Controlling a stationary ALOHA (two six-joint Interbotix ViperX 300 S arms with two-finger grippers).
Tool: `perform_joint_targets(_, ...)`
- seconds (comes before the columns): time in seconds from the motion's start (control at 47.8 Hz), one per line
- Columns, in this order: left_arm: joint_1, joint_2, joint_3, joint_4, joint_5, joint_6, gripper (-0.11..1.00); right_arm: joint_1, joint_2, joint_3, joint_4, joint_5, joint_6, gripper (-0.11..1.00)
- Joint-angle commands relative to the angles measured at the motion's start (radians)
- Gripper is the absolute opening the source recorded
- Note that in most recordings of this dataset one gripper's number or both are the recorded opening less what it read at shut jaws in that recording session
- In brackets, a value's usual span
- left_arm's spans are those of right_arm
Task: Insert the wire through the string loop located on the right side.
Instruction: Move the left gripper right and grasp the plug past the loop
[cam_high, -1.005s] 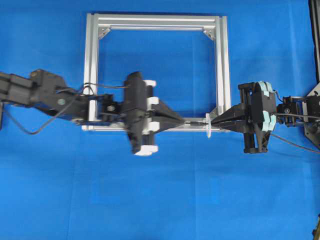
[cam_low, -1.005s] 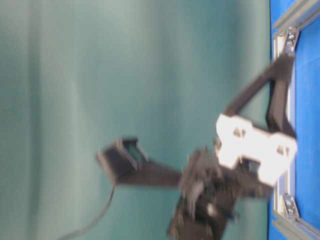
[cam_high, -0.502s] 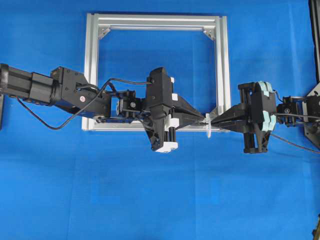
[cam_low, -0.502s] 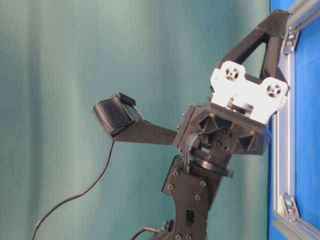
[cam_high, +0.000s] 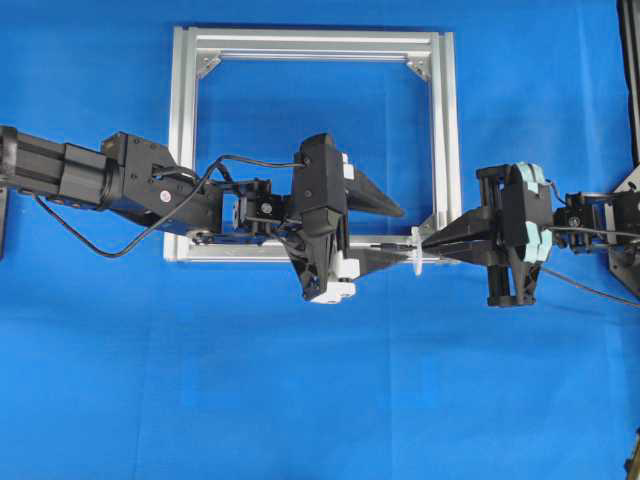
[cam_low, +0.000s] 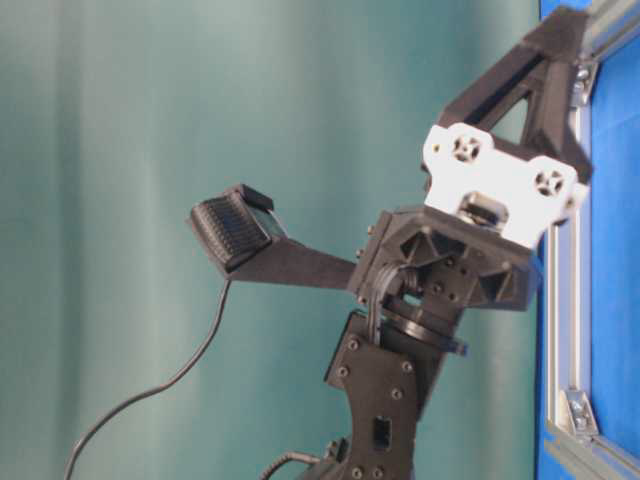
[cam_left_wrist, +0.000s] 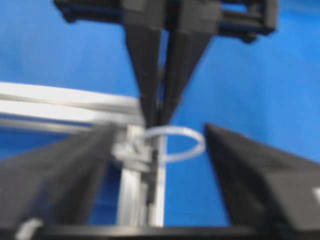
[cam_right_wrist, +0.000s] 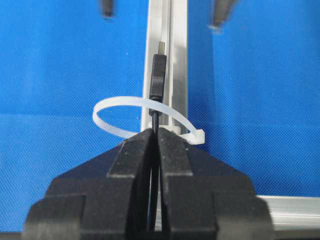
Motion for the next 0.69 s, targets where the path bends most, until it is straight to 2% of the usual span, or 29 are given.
perform_joint_targets(0.0, 0.003, -0.020, -0.015, 0.003, -0.003, 0.003, 0.76, -0.003, -0.005, -0.017, 0.003, -0.006, -0.002, -0.04)
perform_joint_targets(0.063, 0.003, -0.020, -0.015, 0.003, -0.002, 0.003, 0.88, -0.002, -0.005, -0.017, 0.003, -0.006, -0.002, -0.04)
perform_joint_targets(0.105, 0.003, -0.020, -0.017, 0.003, 0.002, 0.002, 0.91, -0.002, -0.005, -0.017, 0.003, -0.006, -0.002, -0.04)
perform_joint_targets(0.377, 0.003, -0.008, -0.018, 0.005, 0.017, 0.003, 0.88, -0.002, -0.005, -0.017, 0.003, -0.006, -0.002, -0.04)
perform_joint_targets(0.67, 0.003, 0.084, -0.037, 0.005, 0.011, 0.002, 0.88, -0.002, -0.005, -0.015, 0.003, -0.006, -0.002, -0.04)
